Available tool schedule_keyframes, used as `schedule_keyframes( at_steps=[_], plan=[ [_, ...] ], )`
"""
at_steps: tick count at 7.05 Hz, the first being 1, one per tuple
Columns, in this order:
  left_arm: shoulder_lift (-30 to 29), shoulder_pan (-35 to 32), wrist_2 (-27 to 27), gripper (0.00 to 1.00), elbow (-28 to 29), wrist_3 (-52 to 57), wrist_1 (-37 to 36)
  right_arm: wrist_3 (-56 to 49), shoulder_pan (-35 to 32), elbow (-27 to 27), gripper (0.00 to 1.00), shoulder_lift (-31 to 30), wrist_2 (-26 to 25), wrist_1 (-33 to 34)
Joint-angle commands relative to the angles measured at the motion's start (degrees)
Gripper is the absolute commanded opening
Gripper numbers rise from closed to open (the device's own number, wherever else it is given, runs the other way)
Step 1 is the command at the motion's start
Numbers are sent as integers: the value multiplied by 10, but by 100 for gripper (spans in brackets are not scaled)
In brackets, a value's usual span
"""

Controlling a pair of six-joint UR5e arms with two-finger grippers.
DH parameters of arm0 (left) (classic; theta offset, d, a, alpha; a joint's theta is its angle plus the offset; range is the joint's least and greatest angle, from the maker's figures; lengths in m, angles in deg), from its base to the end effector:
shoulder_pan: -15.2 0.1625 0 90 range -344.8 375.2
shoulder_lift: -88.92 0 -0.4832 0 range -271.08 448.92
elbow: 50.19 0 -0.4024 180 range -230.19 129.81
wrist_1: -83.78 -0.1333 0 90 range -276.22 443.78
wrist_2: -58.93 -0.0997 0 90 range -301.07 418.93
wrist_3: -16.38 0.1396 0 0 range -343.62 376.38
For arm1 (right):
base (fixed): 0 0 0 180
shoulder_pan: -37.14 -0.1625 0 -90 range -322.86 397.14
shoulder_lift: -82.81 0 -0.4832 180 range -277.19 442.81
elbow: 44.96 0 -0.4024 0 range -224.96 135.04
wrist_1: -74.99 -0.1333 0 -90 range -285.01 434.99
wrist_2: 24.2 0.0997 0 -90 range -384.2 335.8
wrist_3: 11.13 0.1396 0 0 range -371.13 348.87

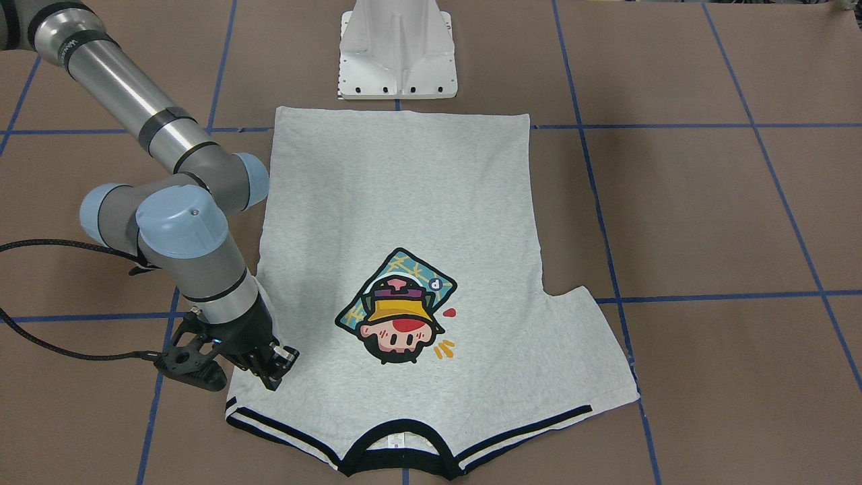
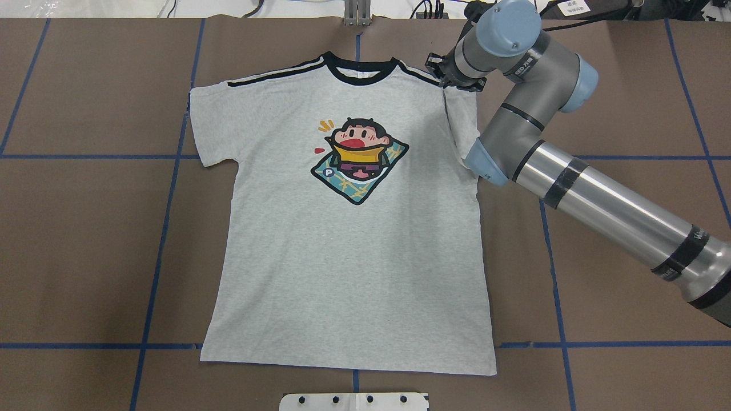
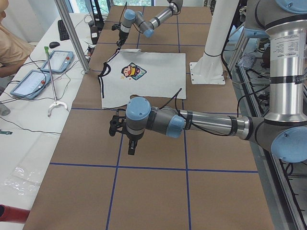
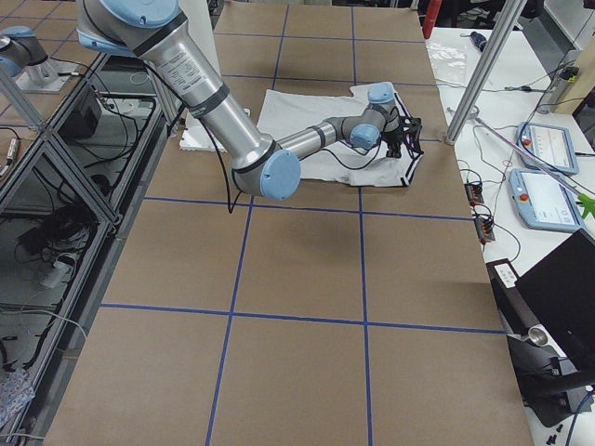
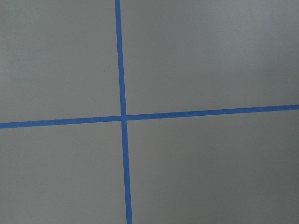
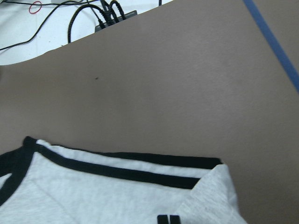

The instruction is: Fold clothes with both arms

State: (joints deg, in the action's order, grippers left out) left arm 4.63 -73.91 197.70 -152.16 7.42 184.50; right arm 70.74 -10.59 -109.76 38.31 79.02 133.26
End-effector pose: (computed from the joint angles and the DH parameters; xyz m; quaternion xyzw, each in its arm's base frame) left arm -0.0209 -0.4745 0.6583 0.0989 0.4184 -0.0026 0.9029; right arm -0.5240 -0.7272 0.3666 0.1127 -0.4334 0.2549 0.8570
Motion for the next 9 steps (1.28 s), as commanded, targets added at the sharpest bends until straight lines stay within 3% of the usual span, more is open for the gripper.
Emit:
schedule_keyframes(
  at_steps=[1,4,5,9],
  plan=[
    [0,0,0,100,-1,0,0,7,5,46,0,29,-28,10],
    [0,1,0,100,-6,-1,0,9,6,91,0,64,-39,7],
    [0,1,0,100,-10,-4,0,8,14,92,99,69,-56,6],
    [-39,8,58,100,-3,-6,5,8,18,79,100,71,-64,5]
  ],
)
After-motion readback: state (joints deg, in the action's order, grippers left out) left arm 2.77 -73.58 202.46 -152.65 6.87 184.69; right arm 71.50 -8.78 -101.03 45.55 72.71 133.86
